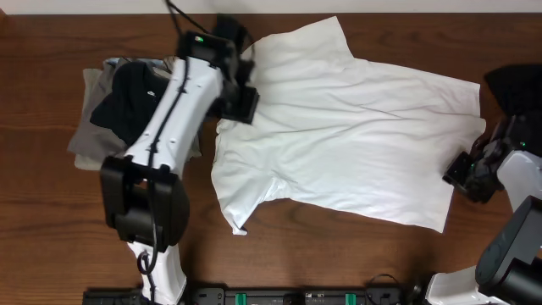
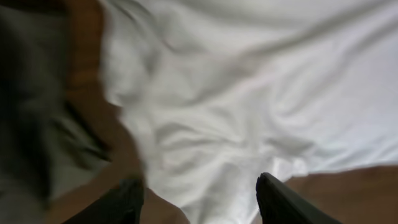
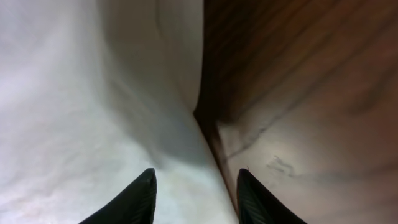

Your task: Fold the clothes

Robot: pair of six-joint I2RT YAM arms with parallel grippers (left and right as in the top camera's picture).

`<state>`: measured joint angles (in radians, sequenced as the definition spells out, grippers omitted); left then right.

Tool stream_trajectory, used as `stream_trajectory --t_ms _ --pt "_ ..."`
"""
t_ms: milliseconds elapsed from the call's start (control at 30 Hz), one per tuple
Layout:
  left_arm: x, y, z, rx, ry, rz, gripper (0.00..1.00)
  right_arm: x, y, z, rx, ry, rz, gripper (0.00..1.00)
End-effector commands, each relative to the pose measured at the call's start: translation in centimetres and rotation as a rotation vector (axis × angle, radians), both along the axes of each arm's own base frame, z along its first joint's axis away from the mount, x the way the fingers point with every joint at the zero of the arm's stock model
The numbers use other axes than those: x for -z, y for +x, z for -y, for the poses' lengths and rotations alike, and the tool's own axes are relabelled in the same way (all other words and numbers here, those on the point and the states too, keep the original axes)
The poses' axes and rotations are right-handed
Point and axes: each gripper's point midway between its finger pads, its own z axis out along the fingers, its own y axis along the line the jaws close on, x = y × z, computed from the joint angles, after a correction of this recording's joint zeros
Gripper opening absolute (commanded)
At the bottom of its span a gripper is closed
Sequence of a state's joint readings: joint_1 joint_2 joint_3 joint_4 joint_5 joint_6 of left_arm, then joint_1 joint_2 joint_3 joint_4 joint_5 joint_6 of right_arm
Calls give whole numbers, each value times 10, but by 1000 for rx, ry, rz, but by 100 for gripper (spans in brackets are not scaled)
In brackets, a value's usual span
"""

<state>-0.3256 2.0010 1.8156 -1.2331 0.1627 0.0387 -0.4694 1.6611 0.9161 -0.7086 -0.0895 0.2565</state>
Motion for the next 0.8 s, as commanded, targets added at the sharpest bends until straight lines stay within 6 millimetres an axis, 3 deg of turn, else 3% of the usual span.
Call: stream_trajectory --t_ms 0,133,200,333,400,467,567,667,767 --pt "24 -25 4 45 17 -87 60 12 -5 -12 12 62 13 38" --pt "56 -49 0 58 45 -165 60 9 13 -33 -69 176 133 20" --pt "72 -61 -5 56 56 -198 59 -4 29 -49 -133 264 233 9" --pt "93 -70 -8 53 62 -215 59 -43 54 -73 -209 413 411 4" --pt "98 -72 -9 49 63 -216 59 -58 60 -77 -226 434 457 8" --pt "99 -72 -9 50 63 -215 59 -63 60 -80 -223 433 460 32" --pt "99 -71 -9 50 61 -208 59 -68 60 -89 -254 447 466 33" --pt "100 -69 -8 50 58 -202 59 -76 63 -105 -382 470 529 28" --pt "100 -69 -8 50 57 -200 59 -64 58 -94 -360 402 467 36"
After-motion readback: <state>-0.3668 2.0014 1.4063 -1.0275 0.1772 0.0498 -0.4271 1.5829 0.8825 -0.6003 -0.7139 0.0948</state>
